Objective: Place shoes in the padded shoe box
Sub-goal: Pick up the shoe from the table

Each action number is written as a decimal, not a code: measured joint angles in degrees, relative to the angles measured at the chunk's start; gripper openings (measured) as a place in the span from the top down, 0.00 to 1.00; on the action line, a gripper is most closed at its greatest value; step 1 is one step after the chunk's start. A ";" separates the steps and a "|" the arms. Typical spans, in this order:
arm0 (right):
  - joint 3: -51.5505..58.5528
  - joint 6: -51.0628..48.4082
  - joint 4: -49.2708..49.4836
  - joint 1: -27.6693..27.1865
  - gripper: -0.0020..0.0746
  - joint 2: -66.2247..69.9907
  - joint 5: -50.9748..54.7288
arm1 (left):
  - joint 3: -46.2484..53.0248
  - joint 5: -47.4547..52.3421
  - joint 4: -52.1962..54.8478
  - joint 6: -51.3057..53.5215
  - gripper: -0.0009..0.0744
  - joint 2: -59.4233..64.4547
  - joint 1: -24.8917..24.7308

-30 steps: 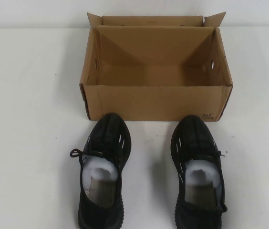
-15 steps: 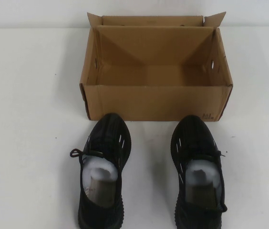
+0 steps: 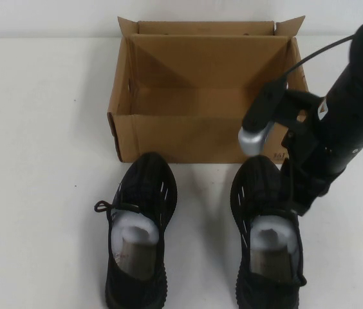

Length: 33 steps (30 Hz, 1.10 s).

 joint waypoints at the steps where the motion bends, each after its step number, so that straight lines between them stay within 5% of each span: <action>1: 0.00 -0.58 0.13 0.00 0.60 0.30 -0.71 | 0.00 0.00 0.00 0.00 0.99 0.00 0.00; 4: 0.25 -4.02 0.01 0.00 0.41 0.89 -1.52 | 0.00 0.00 0.00 0.00 0.99 0.00 0.00; 19: 6.47 -14.77 -1.71 2.53 0.41 3.31 -12.92 | 0.00 0.00 0.00 0.00 0.99 0.00 0.00; 26: 6.47 -14.77 -2.36 2.53 0.59 4.50 -14.23 | 0.00 0.00 0.00 0.00 0.99 0.00 0.00; 33: 6.37 -14.22 -2.84 2.99 0.90 4.50 -12.34 | 0.00 0.00 0.00 0.00 0.99 0.00 0.00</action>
